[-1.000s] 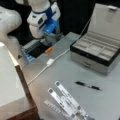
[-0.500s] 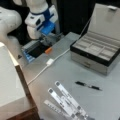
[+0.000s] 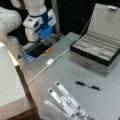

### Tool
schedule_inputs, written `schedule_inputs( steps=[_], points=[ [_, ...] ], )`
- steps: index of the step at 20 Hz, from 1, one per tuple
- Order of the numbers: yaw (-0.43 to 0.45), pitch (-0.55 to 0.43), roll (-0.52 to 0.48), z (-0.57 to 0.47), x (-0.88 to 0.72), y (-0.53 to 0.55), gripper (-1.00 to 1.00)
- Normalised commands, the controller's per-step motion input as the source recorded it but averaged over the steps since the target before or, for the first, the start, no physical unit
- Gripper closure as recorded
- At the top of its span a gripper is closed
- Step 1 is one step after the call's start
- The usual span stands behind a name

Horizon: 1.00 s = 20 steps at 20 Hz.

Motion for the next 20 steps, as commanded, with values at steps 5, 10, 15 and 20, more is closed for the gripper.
schedule_inputs(
  steps=[5, 10, 15, 20],
  points=[
    [-0.055, -0.182, -0.177, -0.18, -0.25, -0.02, 1.0],
    [-0.042, -0.181, -0.178, -0.18, -0.29, -0.03, 1.0],
    [-0.069, -0.167, -0.088, -0.22, -0.31, 0.0, 1.0],
    [-0.09, -0.194, -0.041, -0.31, -0.33, 0.07, 1.0]
  ],
)
